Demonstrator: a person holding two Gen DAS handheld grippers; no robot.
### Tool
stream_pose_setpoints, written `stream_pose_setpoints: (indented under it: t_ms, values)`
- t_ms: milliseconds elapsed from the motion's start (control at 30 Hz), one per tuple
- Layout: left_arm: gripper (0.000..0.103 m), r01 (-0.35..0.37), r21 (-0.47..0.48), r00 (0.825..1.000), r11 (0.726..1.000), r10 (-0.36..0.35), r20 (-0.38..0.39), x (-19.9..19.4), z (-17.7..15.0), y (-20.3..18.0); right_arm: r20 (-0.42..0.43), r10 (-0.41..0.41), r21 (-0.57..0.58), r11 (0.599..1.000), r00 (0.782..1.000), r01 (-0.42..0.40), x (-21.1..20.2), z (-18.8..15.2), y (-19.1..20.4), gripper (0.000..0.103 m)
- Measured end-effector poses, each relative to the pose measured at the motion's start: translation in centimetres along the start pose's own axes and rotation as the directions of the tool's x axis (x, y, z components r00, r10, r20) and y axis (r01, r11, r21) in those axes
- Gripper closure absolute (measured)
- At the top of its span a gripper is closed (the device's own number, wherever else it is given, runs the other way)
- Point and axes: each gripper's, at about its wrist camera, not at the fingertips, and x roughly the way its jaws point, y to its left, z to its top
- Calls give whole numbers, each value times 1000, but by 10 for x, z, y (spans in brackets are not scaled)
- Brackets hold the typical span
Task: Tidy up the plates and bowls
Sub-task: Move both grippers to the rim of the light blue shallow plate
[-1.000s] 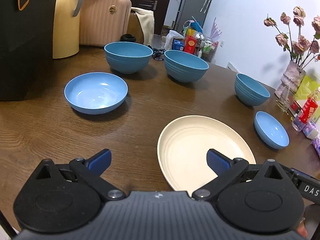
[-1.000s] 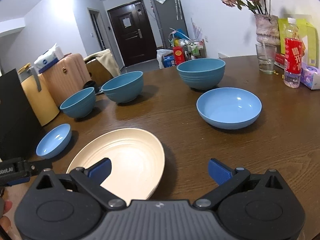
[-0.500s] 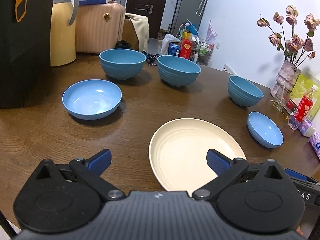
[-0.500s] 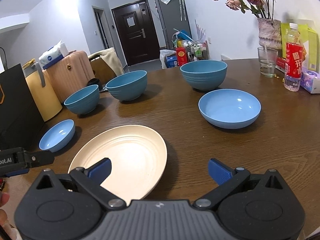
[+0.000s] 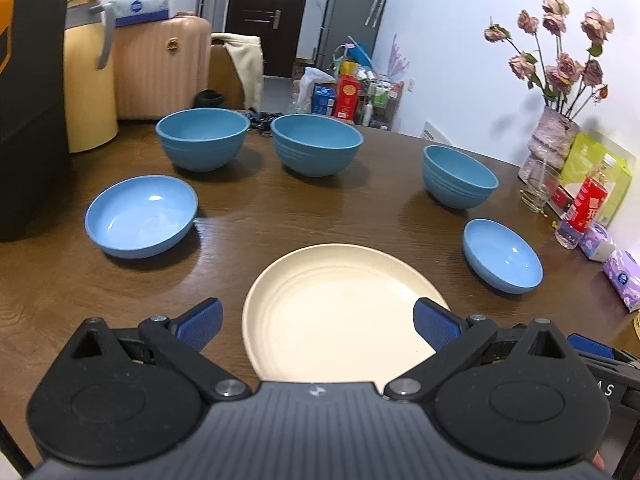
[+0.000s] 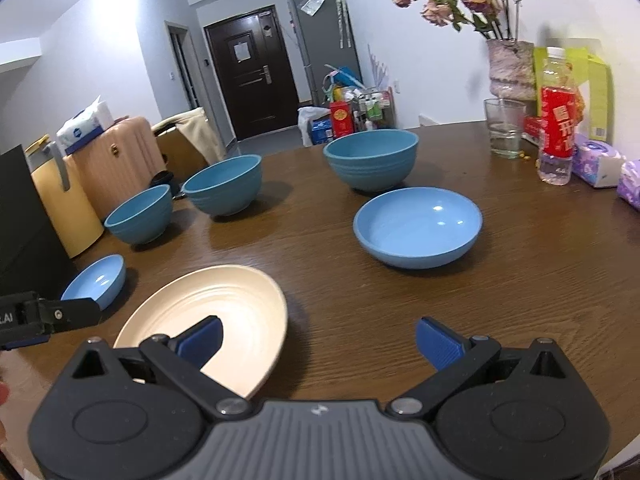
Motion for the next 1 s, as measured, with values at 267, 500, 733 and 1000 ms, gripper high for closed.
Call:
stream_pose_setpoints:
  t_ms: [267,500,733,1000]
  values:
    - [0,19,36,999,999,-18,-29,12,13,-29,1,-57,20,998,998,57,6,20,-35,0]
    - [0,31,87,998,996,-27,-52,27,23,-64,7,-99,24,995,995,99,14,39,-65,0]
    - [0,46,96,994,994,-36,-105,53,38,-97,12,-103,31,994,995,103,28,60,-96,0]
    - [0,48,94,987,994,-33,-157,85,58,-130,-25,-97,60,993,995,99,57,86,-123,0]
